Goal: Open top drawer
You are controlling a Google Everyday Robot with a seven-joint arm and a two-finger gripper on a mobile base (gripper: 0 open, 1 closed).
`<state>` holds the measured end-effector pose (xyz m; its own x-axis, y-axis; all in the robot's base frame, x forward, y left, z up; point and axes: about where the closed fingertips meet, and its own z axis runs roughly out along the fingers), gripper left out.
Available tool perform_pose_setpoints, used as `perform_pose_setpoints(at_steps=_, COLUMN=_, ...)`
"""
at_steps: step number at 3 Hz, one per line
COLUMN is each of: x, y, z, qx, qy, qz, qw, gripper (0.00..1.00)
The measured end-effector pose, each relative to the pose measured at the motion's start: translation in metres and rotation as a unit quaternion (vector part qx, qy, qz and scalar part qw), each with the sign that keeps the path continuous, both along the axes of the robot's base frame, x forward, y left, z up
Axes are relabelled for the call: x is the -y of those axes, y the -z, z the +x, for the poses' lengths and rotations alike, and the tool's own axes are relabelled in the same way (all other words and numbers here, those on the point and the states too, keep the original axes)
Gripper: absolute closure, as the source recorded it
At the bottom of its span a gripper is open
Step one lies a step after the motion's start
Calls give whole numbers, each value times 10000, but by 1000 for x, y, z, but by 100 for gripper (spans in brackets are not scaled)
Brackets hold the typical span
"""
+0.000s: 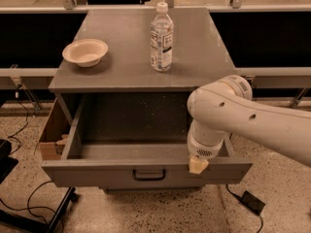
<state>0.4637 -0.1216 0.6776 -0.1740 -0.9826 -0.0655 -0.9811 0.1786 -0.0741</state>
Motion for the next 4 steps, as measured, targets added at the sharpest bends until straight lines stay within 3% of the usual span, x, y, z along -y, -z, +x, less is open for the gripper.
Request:
perform_pose_setpoints(at_steps=2, x=0, y=0, z=0, qx=0, qy=0, qz=0, qw=10000, gripper=12)
perform_pose_setpoints(at_steps=3, x=0, y=0, z=0, qx=0, qy=0, qz=0, qw=10000, gripper=7)
perform_pose_setpoints(at_steps=4, x=5, y=-5, z=-28, qx=-14, qy=192, qz=-20, qw=9998, gripper=30)
